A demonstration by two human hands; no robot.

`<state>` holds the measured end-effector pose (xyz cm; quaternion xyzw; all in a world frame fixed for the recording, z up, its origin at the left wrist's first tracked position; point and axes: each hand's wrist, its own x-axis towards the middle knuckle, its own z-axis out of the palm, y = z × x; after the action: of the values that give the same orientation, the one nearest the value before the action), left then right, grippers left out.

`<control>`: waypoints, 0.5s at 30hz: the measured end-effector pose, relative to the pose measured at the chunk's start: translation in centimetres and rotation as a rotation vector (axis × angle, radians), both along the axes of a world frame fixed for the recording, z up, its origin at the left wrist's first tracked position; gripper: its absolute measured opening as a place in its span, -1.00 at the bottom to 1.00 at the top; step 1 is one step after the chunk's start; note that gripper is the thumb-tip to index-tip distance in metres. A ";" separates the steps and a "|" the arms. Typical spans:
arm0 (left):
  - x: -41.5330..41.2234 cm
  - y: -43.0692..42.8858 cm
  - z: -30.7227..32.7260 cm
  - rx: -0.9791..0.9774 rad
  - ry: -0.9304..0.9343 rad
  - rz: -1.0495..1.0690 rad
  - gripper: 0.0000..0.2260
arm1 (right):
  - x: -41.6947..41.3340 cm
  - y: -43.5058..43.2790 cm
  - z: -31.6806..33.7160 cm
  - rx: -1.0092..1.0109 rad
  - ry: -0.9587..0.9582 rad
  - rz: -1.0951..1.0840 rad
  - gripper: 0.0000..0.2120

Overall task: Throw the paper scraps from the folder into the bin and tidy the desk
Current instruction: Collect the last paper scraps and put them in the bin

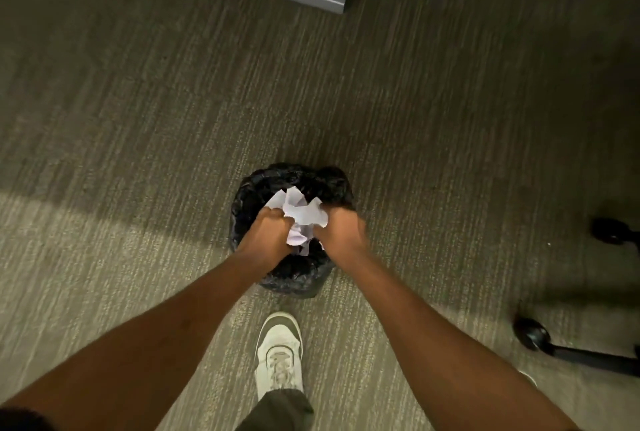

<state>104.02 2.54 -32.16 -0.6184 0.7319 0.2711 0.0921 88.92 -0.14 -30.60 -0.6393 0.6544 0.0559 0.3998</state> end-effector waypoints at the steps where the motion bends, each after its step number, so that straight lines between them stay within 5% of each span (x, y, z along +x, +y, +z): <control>1: 0.1 0.0 -0.1 0.016 -0.007 -0.015 -0.78 | 0.2 -0.1 0.1 0.017 -0.003 0.020 -0.73; 6: -0.1 -0.3 0.4 0.111 -0.161 -0.177 -0.65 | 0.6 -0.1 1.3 0.018 -0.008 0.105 -0.72; 9: -1.3 -0.9 1.8 0.122 -0.197 -0.157 -0.67 | -0.5 0.2 2.5 -0.159 0.054 0.157 -0.70; 15: -6.2 -3.3 7.1 -0.053 -0.149 -0.201 -0.81 | -5.6 0.0 6.1 -0.330 0.201 0.065 -0.67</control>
<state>97.78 -0.79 -25.04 -0.5626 0.7882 0.1944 0.1564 83.30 -0.13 -24.50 -0.7084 0.6701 0.0241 0.2202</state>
